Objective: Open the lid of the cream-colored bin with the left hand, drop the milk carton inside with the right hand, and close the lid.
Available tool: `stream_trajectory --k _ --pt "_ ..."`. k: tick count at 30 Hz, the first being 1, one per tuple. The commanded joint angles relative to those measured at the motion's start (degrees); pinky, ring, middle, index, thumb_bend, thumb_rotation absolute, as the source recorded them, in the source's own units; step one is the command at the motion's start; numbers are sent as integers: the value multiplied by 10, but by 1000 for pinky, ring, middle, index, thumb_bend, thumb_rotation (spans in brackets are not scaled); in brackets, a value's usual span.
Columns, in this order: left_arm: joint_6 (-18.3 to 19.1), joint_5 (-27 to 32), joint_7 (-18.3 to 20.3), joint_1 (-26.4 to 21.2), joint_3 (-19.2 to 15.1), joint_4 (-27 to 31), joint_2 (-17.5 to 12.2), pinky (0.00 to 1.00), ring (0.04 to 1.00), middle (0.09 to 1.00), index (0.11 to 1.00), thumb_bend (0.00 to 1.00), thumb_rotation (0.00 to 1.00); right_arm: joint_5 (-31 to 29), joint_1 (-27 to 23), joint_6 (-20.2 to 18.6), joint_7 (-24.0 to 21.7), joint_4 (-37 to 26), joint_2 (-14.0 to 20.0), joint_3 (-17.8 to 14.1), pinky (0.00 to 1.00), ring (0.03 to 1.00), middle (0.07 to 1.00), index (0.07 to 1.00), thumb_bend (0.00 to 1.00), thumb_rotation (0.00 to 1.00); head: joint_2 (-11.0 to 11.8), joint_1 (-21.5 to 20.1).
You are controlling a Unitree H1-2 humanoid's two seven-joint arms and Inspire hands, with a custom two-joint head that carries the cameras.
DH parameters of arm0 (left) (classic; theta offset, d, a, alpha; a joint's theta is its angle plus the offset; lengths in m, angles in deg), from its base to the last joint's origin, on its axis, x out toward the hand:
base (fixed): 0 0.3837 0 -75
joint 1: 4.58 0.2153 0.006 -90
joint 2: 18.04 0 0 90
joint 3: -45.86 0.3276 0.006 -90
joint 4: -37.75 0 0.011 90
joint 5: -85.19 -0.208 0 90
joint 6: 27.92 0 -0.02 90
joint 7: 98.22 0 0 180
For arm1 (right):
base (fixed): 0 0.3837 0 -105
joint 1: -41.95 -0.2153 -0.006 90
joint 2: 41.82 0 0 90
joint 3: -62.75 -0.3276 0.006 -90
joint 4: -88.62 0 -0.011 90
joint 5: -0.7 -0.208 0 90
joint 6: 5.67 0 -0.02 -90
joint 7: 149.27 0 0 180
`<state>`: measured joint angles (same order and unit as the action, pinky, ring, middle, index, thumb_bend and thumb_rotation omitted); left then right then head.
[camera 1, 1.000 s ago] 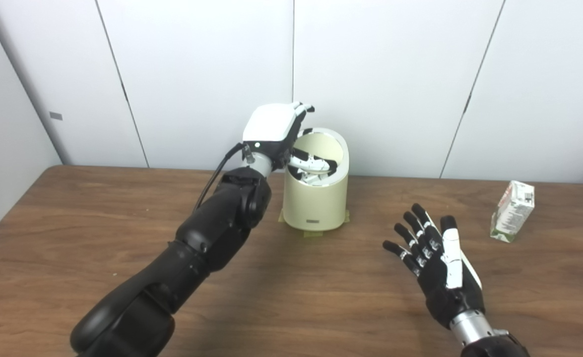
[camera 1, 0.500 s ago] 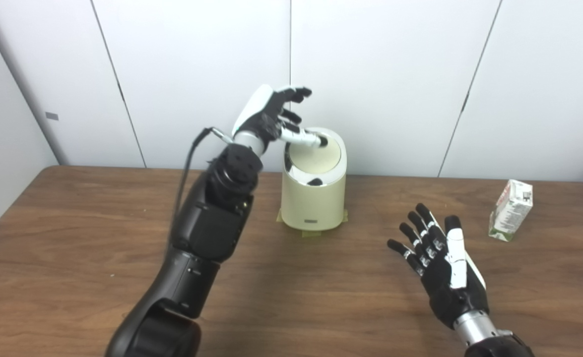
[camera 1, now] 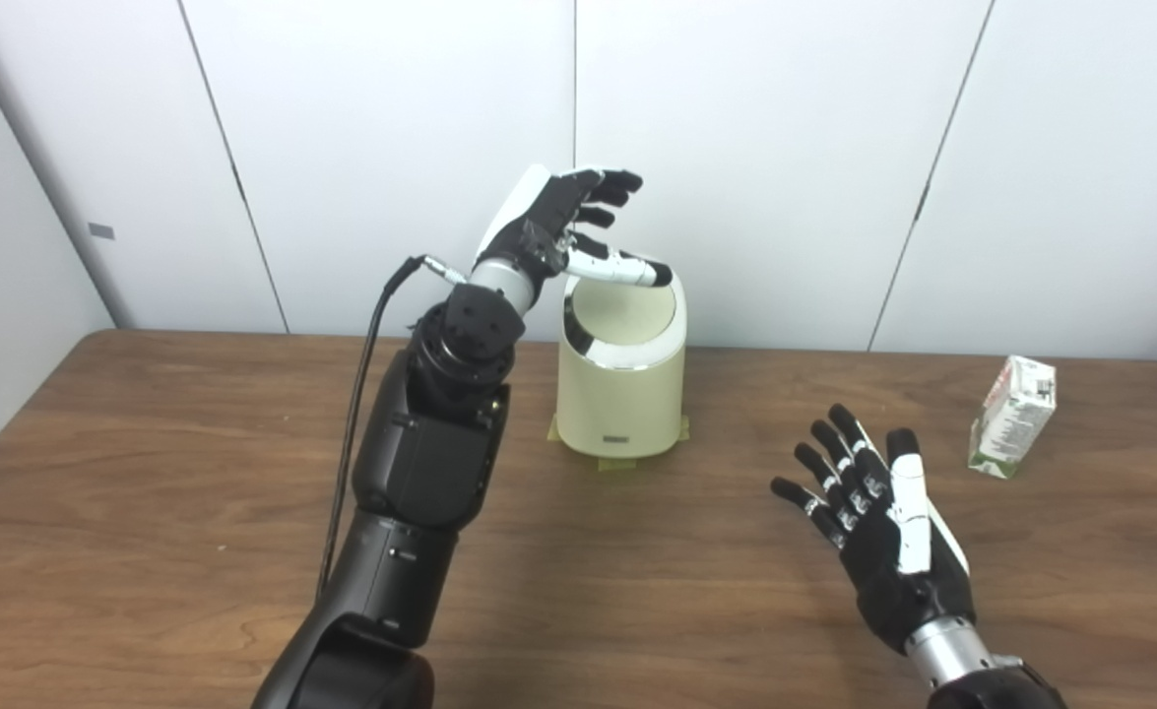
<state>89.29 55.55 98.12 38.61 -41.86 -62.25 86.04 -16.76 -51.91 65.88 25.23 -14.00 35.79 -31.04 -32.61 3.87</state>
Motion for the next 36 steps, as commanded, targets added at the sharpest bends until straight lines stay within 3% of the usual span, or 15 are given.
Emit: stream_trajectory --k 1,6,9,16,22,27,36 --pt "-3 -8 -11 -29 9 13 -11 692 808 834 812 798 0 -5 -14 22 -10 -12 2 0 789 960 988 995 641 1000 -1 0" --pt "-25 -33 -33 -47 64 -18 -42 666 792 843 808 860 0 -5 -13 21 -9 -11 2 -1 775 955 984 994 639 1000 0 2" --pt "-32 -63 -40 -77 107 -50 -67 704 832 874 833 900 0 -2 -13 20 -8 -8 1 -1 765 948 975 990 646 1000 2 2" --pt "-20 -57 23 -163 165 -115 -103 857 952 997 984 963 0 4 -13 21 -6 -6 -1 4 742 934 960 983 649 1000 5 2" --pt "-52 -53 48 -230 199 -206 -113 843 960 993 985 1000 14 10 -14 26 -7 1 -5 9 718 926 957 984 647 1000 6 -3" --pt "-56 -62 57 -262 228 -252 -113 834 958 985 970 1000 43 14 -15 22 -1 -1 -14 12 708 912 942 976 645 1000 5 -5" --pt "-62 -85 86 -290 280 -288 -110 767 919 968 955 1000 25 29 -14 21 3 -9 -22 22 704 922 943 980 659 1000 3 -8"
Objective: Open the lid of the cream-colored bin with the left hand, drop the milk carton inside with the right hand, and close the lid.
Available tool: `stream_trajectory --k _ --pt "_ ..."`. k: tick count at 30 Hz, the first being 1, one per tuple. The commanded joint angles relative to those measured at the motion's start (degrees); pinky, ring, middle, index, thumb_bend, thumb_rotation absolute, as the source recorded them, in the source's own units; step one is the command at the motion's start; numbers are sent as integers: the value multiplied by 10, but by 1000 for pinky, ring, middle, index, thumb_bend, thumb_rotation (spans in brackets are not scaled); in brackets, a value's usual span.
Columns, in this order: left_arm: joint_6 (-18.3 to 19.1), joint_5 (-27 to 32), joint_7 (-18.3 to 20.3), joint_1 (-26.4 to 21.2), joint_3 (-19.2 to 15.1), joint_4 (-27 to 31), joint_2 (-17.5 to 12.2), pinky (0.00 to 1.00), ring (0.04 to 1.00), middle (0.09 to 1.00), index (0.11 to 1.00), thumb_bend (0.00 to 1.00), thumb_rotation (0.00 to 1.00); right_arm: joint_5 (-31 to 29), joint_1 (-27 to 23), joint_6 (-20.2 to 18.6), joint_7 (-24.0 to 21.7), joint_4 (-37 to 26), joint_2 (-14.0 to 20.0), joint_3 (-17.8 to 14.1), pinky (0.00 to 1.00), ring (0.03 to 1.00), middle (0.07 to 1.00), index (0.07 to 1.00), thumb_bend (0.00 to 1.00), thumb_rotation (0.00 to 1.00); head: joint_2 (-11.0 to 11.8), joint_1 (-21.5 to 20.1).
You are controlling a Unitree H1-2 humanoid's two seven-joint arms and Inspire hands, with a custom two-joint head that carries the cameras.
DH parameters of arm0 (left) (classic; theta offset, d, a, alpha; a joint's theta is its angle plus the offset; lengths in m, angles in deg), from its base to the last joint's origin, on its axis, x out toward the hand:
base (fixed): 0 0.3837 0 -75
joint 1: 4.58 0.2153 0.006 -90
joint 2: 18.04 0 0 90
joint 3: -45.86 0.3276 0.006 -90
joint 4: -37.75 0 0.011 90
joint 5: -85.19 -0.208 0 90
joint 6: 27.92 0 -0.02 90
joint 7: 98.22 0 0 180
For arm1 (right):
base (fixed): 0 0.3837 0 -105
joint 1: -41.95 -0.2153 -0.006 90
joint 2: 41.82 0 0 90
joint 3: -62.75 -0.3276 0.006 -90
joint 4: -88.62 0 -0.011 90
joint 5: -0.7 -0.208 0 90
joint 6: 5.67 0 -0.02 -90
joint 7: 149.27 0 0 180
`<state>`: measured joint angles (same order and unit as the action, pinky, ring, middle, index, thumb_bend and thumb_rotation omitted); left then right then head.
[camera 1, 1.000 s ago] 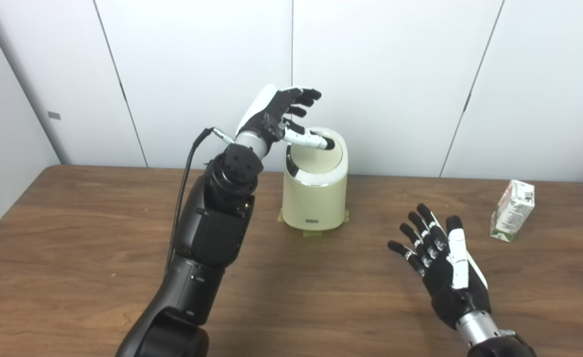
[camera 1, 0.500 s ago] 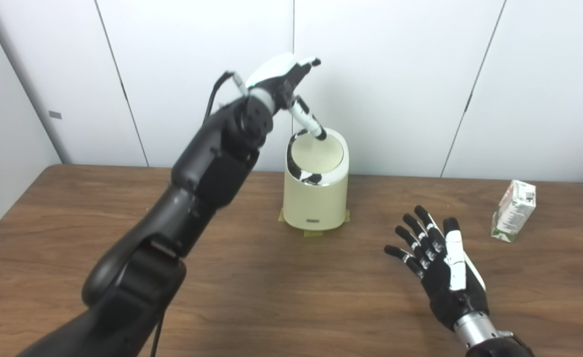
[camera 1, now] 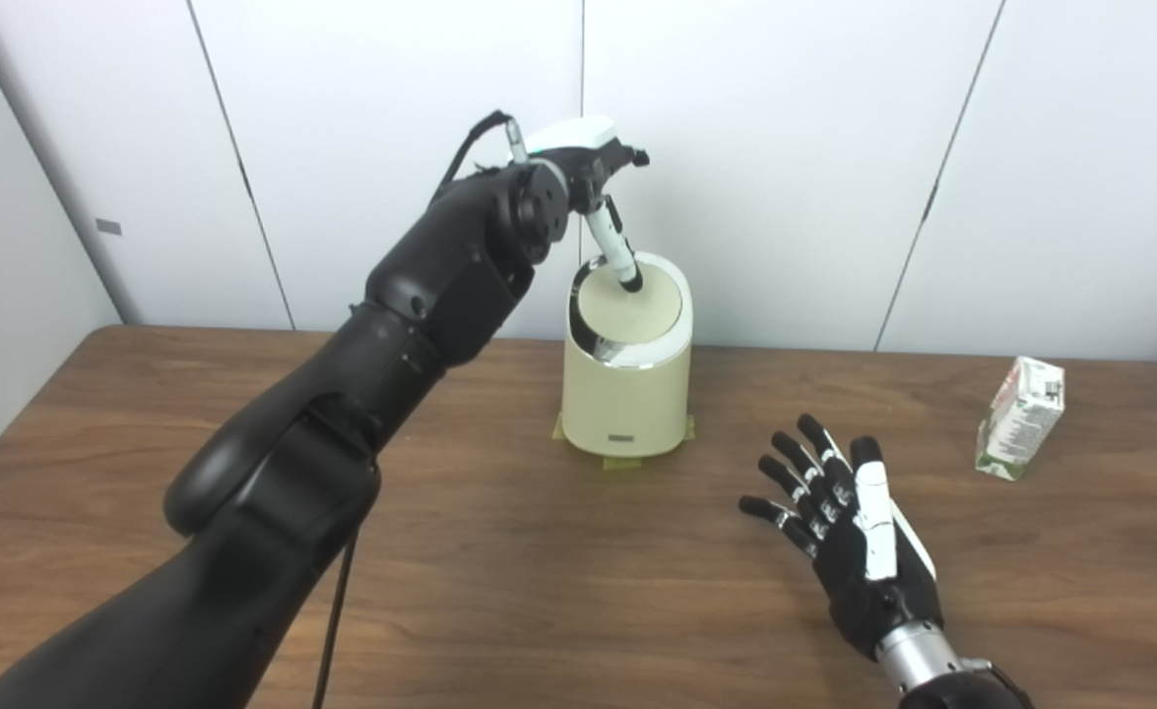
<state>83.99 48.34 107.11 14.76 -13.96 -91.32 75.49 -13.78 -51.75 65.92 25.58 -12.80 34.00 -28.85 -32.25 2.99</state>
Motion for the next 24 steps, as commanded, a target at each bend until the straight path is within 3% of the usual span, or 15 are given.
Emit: stream_trajectory --k 1,3,5,8,9,10,11,12,13,20,24 --pt "-10 -18 -2 -53 8 0 -4 767 924 976 953 1000 21 -1 -16 20 0 -22 -5 -1 705 922 943 979 658 1000 -1 0" --pt "-11 -26 -1 -56 18 -6 -2 720 908 971 950 1000 20 -3 -16 19 -1 -24 -6 -1 707 923 944 979 658 1000 -2 -2" --pt "-11 -30 -3 -56 22 -11 1 412 585 696 946 1000 5 -5 -17 18 -1 -25 -6 -1 713 926 947 981 662 1000 -2 -2" --pt "-15 -36 -7 -56 28 -16 4 289 468 604 950 1000 0 -3 -17 15 2 -29 -8 -1 717 923 945 979 663 1000 -3 -3" --pt "-16 -40 -8 -57 32 -19 5 361 540 649 947 1000 0 -2 -17 14 3 -31 -9 0 718 920 943 977 664 1000 -3 -4" --pt "-18 -43 -8 -57 34 -21 6 592 740 800 947 1000 3 -2 -17 13 4 -33 -9 1 718 920 942 977 664 1000 -4 -4" --pt "-21 -43 -7 -57 36 -21 6 752 855 892 945 1000 4 -1 -17 13 4 -34 -9 1 720 922 944 978 662 1000 -5 -4" --pt "-25 -44 -5 -56 38 -21 6 845 925 948 943 1000 9 -1 -17 12 5 -35 -9 1 723 923 945 979 660 1000 -5 -5" --pt "-29 -43 -3 -54 39 -20 5 874 953 971 941 1000 18 -1 -17 11 5 -37 -9 2 724 925 946 979 659 1000 -5 -5" --pt "-33 -55 1 -36 49 -3 3 785 940 982 941 1000 67 -3 -17 8 7 -44 -13 1 750 931 947 978 649 1000 -7 -6" --pt "-40 -57 2 -27 51 -5 2 970 992 999 945 1000 50 -5 -17 0 11 -52 -16 -1 755 931 947 975 647 1000 -9 -5"
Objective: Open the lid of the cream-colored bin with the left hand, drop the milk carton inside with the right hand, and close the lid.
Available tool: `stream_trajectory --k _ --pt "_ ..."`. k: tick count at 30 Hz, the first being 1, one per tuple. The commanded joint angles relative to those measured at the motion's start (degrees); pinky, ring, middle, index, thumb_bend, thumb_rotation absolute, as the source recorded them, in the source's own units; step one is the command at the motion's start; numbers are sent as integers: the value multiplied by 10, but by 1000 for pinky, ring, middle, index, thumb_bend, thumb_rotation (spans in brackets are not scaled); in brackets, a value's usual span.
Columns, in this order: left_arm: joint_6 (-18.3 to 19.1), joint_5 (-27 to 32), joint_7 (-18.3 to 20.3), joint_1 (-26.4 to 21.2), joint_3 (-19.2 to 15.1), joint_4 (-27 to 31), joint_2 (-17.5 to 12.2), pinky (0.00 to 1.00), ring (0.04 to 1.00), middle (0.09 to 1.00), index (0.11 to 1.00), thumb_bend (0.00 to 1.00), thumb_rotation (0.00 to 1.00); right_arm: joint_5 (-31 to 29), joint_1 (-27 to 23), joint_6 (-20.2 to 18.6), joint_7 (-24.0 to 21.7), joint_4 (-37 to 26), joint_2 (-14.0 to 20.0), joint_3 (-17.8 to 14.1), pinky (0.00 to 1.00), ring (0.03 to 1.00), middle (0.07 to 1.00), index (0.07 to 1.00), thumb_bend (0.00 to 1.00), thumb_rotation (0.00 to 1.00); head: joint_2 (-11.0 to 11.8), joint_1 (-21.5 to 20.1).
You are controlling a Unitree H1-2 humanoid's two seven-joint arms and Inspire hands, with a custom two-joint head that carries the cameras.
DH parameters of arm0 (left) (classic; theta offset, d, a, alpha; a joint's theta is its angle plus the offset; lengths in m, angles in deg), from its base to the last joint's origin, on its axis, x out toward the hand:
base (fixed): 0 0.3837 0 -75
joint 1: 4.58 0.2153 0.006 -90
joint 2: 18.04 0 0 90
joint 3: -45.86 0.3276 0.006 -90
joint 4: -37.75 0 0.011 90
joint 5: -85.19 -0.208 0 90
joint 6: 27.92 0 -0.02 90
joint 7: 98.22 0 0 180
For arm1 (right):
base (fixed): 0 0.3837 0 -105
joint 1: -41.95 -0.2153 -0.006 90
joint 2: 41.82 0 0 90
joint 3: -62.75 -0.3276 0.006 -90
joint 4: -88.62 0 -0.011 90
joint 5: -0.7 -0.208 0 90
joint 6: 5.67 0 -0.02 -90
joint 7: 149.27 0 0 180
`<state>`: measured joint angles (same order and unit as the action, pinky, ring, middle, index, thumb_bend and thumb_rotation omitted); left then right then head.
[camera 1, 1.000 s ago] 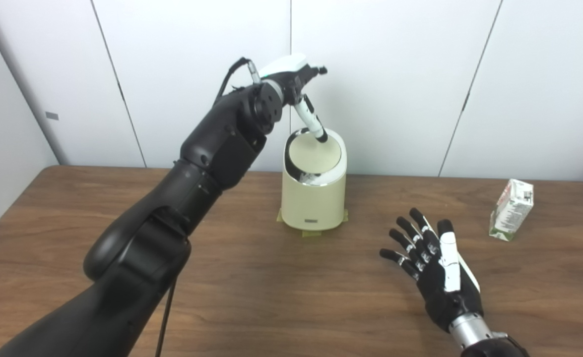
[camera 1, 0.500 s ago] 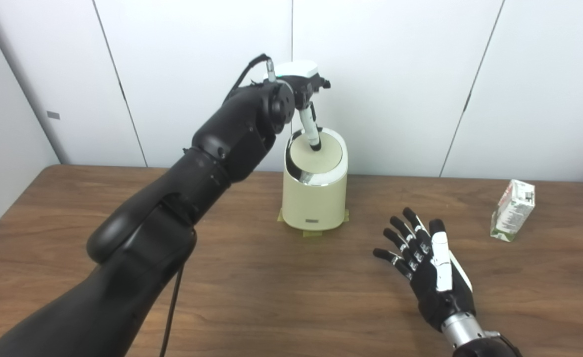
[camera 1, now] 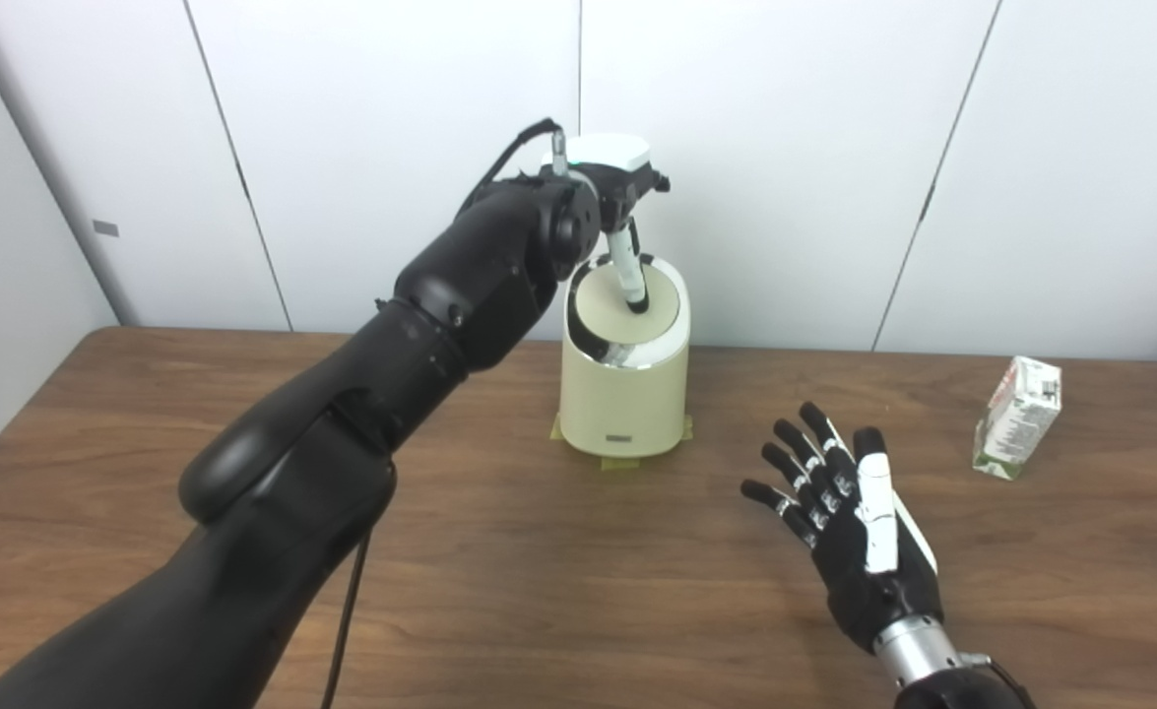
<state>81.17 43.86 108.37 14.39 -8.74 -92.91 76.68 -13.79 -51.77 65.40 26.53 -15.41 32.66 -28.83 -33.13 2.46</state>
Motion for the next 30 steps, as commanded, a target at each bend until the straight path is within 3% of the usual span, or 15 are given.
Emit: stream_trajectory --k 1,6,12,19,30 --pt "-17 -16 -12 -21 3 9 -10 985 996 1000 945 1000 55 -5 -17 5 2 -27 -3 -2 754 929 946 975 647 1000 -1 1" --pt "-35 -36 -16 -10 17 11 -12 951 975 984 938 1000 64 -6 -17 4 0 -30 -1 -4 761 933 952 978 653 1000 -3 2" --pt "-49 -56 -26 9 32 10 -8 1000 988 972 933 1000 5 -11 -17 5 -3 -29 0 -8 777 932 953 980 658 1000 -5 2" --pt "-64 -93 -34 38 61 25 -12 1000 986 969 932 1000 17 -9 -18 5 -2 -31 -1 -8 768 926 951 980 672 1000 -5 3" --pt "-84 -118 -48 58 73 25 -5 1000 990 963 936 997 19 -12 -22 7 0 -23 -3 -13 770 925 952 976 659 1000 -5 1"
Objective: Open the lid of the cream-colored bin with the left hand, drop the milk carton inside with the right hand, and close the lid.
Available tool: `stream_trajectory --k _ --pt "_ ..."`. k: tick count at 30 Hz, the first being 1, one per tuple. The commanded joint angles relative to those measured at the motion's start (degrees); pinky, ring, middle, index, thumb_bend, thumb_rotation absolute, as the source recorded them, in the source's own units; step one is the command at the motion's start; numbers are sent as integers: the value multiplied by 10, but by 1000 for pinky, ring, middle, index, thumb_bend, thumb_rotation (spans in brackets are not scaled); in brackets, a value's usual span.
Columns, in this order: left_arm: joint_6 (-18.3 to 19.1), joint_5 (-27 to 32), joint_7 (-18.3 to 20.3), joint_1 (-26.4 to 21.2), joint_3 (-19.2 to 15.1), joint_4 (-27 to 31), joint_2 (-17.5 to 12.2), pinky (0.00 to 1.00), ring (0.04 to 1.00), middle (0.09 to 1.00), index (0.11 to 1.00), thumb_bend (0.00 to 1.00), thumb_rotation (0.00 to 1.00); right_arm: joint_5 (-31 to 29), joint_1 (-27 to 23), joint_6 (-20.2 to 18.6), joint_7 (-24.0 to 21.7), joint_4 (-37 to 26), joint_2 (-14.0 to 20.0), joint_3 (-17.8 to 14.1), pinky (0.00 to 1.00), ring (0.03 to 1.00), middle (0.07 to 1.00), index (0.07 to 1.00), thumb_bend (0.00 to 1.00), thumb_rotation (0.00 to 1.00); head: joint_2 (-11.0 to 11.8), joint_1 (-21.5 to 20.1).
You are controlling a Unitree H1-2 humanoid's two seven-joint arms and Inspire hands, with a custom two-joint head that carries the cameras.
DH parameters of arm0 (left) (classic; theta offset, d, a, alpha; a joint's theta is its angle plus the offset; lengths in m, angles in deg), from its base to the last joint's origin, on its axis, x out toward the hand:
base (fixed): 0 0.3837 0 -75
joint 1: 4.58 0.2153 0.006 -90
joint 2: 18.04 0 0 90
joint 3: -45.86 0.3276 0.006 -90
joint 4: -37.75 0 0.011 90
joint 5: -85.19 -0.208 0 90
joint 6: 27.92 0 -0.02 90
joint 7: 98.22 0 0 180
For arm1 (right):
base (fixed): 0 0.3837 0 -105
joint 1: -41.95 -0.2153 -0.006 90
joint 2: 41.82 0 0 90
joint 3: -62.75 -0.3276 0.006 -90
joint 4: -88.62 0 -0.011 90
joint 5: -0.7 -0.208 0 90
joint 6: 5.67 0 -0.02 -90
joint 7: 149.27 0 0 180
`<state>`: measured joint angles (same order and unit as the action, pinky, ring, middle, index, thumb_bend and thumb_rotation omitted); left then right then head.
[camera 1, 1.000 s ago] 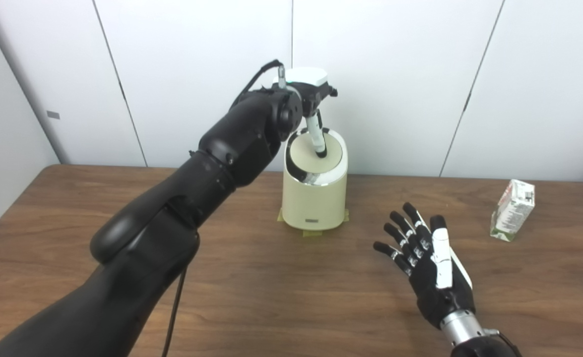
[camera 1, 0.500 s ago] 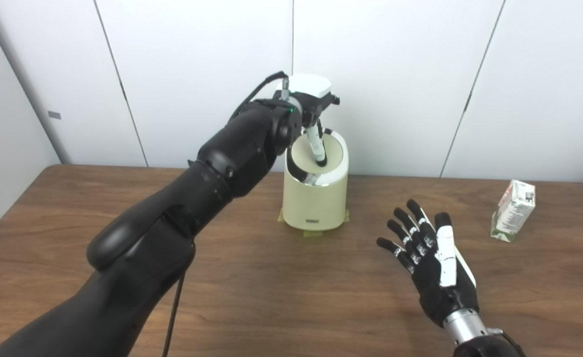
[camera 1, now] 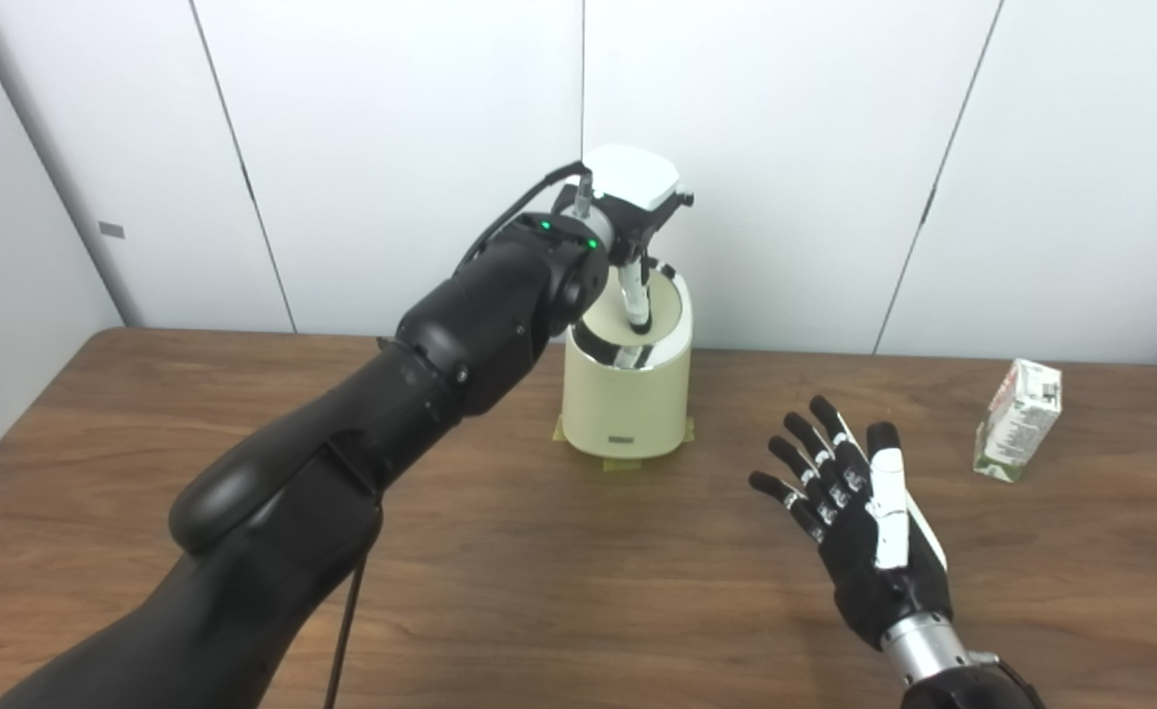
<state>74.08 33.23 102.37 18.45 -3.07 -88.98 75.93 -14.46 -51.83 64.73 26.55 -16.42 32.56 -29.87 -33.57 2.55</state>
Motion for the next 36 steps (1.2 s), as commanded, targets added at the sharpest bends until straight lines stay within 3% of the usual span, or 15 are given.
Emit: stream_trajectory --k 1,11,17,24,30,36 --pt "-15 -14 11 20 18 -15 2 1000 991 964 939 1000 24 -5 -21 15 0 -12 -1 -2 769 923 950 975 664 999 0 1" --pt "-22 -45 17 36 40 -18 -1 992 991 975 971 1000 80 -11 -27 16 -4 -9 1 -9 767 931 956 982 658 1000 -2 0" --pt "-35 -68 -5 50 57 -33 1 966 979 962 950 1000 133 -5 -27 20 -2 -9 3 -9 757 928 955 985 655 1000 -1 -2" --pt "-32 -71 -2 55 55 -46 3 973 982 972 960 991 102 -5 -27 21 -2 -7 2 -10 760 929 956 982 662 1000 -1 -3" --pt "-25 -50 7 47 24 -19 -9 970 983 973 968 969 85 -1 -29 26 -1 3 2 -10 750 923 954 981 670 996 0 -3" --pt "-26 -5 47 3 -29 16 -22 1000 999 975 969 955 68 -1 -32 30 -4 8 3 -11 749 924 952 975 670 989 -1 0"
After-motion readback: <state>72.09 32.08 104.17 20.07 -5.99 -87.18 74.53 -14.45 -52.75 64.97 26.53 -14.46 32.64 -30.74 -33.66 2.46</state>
